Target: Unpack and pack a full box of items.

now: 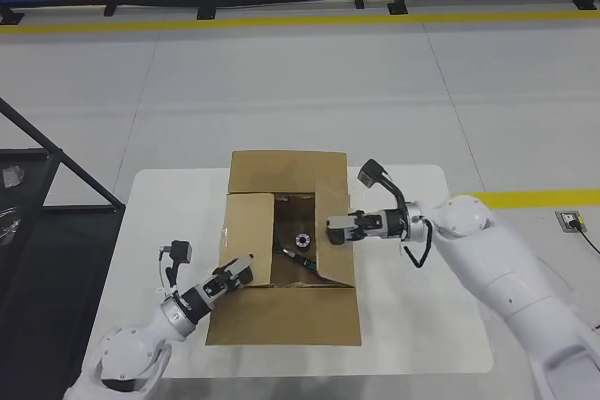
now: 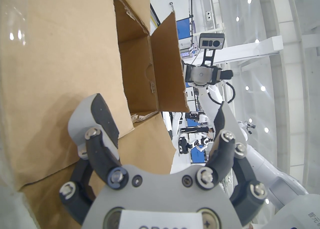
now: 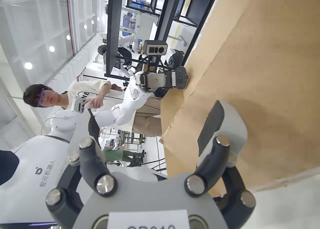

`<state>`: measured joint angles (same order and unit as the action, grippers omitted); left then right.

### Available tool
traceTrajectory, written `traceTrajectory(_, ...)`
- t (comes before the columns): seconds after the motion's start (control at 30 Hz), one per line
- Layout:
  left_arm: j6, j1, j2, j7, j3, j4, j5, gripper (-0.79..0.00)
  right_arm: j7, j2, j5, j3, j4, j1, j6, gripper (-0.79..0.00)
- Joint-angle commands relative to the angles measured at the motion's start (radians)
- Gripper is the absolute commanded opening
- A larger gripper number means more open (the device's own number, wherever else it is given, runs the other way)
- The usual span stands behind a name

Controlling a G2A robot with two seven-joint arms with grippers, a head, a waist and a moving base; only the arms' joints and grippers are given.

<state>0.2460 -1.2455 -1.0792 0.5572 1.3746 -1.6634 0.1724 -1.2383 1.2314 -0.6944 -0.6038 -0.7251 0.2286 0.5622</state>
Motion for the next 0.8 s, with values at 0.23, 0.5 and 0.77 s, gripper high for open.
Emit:
traceTrajectory(0.23,-0.097,0.044,-0.007,-0.011,-0.036,0.014,-0.035,0.000,0.090,0.080,0.062,0.051,0.140,-0.013,0.067,0.000)
traceTrajectory(0.5,-0.106,0.056,-0.013,-0.032,-0.044,0.024,-0.024,0.000,0.165,0.127,0.148,0.075,0.218,-0.018,0.099,0.000)
traceTrajectory(0.77,-0.042,0.017,-0.006,-0.011,0.013,-0.051,-0.008,0.000,0.153,0.145,0.140,0.053,0.218,-0.035,0.122,0.000)
